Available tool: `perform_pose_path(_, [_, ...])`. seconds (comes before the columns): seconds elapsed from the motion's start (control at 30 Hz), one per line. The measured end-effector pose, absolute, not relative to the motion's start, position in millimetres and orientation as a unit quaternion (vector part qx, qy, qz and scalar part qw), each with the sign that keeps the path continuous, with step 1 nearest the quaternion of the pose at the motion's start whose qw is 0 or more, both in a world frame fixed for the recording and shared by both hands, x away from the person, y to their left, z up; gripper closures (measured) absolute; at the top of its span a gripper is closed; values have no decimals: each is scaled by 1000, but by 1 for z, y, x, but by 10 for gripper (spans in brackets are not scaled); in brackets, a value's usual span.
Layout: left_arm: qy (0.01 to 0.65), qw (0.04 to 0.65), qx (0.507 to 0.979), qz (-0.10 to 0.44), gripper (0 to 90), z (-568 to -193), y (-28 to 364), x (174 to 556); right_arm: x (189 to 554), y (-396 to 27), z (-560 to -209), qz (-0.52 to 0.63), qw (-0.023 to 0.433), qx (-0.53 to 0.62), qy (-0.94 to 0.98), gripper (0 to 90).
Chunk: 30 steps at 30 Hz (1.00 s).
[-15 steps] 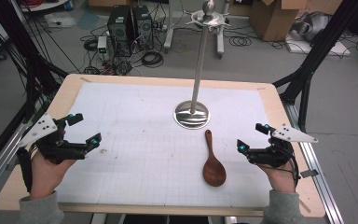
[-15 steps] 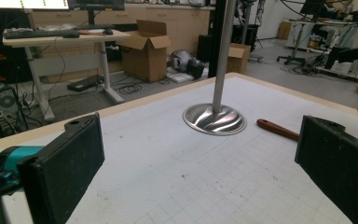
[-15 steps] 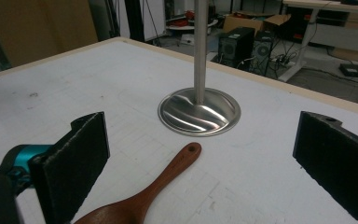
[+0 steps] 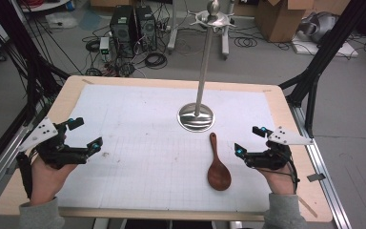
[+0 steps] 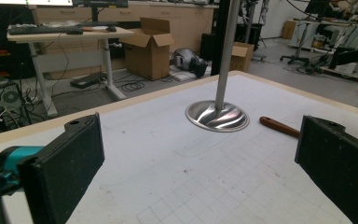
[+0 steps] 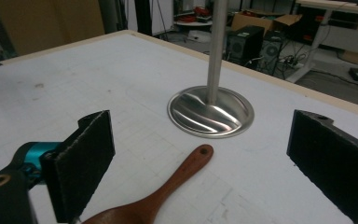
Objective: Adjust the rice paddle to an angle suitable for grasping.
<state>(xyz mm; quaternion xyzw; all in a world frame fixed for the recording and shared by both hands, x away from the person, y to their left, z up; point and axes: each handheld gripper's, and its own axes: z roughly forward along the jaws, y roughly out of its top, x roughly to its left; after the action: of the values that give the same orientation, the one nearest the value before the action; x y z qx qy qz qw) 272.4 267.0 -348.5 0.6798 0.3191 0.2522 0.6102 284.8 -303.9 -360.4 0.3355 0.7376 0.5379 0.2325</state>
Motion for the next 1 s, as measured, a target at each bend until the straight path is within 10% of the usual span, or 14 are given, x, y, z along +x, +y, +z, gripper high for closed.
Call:
perform_pose_path(0.57, [320, 603, 687, 250, 17, -351, 265, 271, 294, -271, -378, 509, 150, 318, 786, 680])
perform_pose_path(1.0, [320, 601, 689, 248, 17, -352, 264, 271, 300, -258, -397, 457, 153, 317, 817, 895])
